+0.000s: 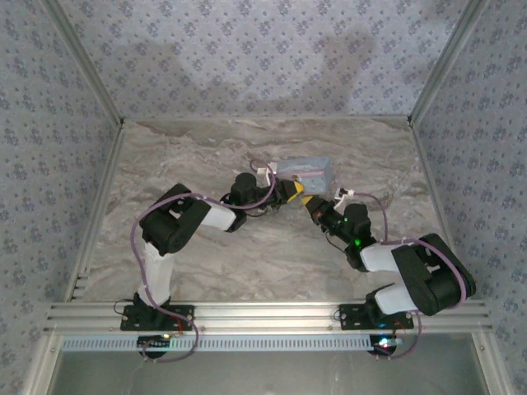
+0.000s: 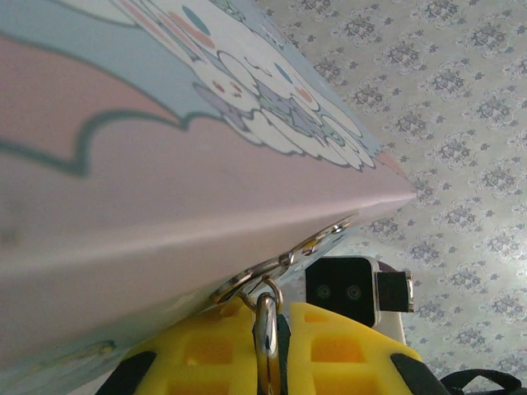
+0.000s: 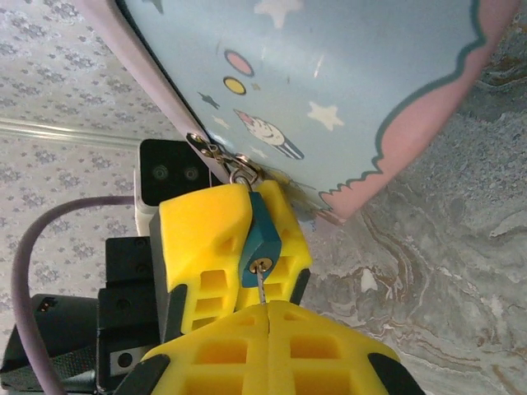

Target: Unlock a padlock with a key

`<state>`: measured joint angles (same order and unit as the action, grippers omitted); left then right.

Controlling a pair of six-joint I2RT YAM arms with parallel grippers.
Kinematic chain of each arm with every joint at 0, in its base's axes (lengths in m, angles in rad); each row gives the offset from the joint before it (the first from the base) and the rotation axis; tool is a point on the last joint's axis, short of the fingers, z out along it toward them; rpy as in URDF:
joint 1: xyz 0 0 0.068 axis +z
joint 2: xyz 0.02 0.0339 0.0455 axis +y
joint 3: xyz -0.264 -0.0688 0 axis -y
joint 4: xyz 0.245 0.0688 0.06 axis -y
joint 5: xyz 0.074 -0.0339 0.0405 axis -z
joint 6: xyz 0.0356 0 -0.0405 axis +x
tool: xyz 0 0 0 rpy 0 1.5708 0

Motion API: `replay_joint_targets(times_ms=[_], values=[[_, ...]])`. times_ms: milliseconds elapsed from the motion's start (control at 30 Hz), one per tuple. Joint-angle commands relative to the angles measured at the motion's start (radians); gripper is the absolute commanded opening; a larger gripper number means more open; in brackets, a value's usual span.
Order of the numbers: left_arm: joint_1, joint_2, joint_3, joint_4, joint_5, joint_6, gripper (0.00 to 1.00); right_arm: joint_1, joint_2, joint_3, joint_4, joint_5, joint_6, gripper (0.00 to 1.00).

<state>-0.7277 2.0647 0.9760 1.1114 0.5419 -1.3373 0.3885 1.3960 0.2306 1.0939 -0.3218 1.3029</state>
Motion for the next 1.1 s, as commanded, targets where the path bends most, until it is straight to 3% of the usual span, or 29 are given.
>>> replay_joint_targets(times_ms=[0, 1067], values=[[-0.026, -0.002, 0.013, 0.098, 0.086, 0.006, 0.00, -0.017, 0.006, 0.005, 0.083, 0.045, 0.034, 0.00], [-0.028, 0.005, 0.015, 0.151, 0.069, -0.025, 0.00, 0.031, 0.116, 0.023, 0.218, 0.128, 0.136, 0.00]])
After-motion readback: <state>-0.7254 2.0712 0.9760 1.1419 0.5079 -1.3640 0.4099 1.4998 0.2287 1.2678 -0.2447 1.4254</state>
